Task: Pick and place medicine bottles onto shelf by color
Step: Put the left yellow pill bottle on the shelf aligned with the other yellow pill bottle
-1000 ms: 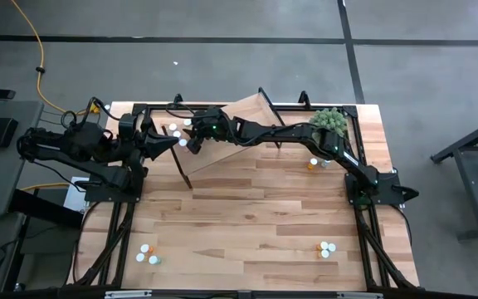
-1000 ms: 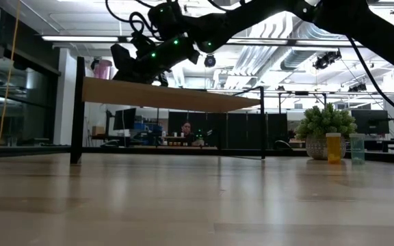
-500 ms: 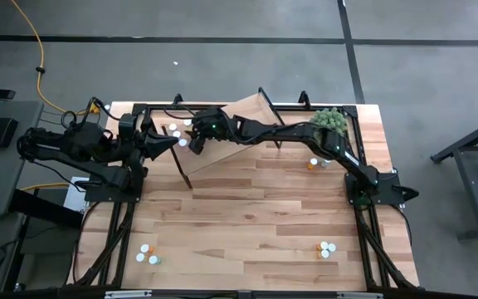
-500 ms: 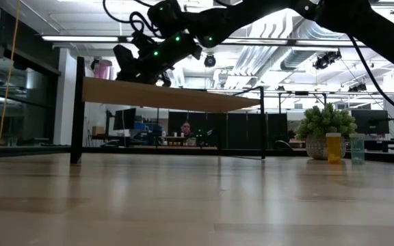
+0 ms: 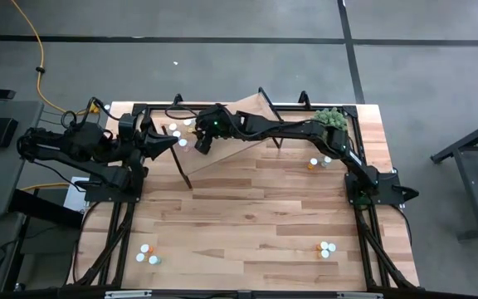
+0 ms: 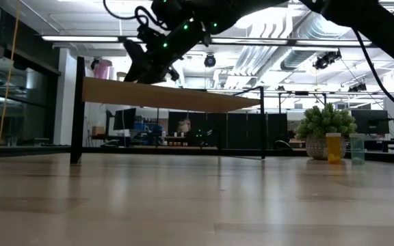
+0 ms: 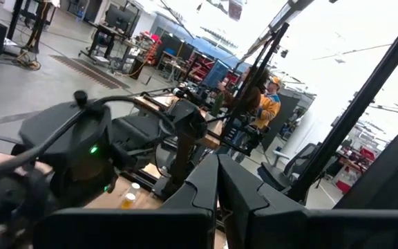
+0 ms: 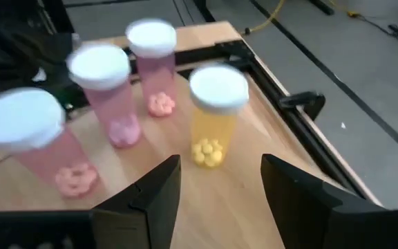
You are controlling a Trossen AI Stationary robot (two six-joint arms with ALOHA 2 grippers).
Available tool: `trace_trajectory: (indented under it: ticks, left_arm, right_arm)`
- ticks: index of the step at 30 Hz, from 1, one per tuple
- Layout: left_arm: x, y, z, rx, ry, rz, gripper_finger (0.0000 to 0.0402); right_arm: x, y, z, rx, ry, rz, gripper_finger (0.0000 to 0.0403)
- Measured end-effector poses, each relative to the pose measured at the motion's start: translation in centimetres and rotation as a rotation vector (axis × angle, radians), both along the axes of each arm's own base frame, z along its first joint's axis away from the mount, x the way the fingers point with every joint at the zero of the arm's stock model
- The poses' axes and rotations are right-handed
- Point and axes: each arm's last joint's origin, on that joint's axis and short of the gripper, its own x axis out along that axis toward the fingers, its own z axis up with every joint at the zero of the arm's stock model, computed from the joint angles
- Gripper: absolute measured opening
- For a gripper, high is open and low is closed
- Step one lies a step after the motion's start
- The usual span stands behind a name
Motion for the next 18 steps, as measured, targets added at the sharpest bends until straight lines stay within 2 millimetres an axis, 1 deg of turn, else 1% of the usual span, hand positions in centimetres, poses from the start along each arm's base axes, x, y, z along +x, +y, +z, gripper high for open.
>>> trace_trajectory:
  ticks: [2,5,8,10,13,15,18]
  left_arm:
    - [0.0,0.0,0.0,0.001,0.001,0.006,0.0]
    - [0.0,0.0,0.0,0.007,0.003,0.008,0.0]
    - [0.0,0.0,0.0,0.007,0.003,0.009,0.0]
    - [0.0,0.0,0.0,0.017,0.006,0.01,0.0]
    - [0.0,0.0,0.0,0.051,0.017,0.015,0.0]
    - [0.0,0.0,0.0,0.067,0.022,0.016,0.0]
    - [0.0,0.0,0.0,0.09,0.029,0.019,0.0]
  right_arm:
    - [-0.5,0.0,0.6,-0.01,0.025,0.014,0.0193]
    - [-1.4,0.1,2.0,0.006,0.046,0.069,0.0193]
    - [-2.8,0.0,3.0,0.049,0.107,0.132,0.0193]
    - [-4.1,-0.1,3.2,0.073,0.178,0.166,0.0193]
    - [-6.5,-0.2,3.8,0.094,0.253,0.181,0.0193]
    - [-8.7,0.0,4.5,0.111,0.266,0.18,0.0193]
    - [-12.8,1.0,5.5,0.144,0.232,0.141,0.0193]
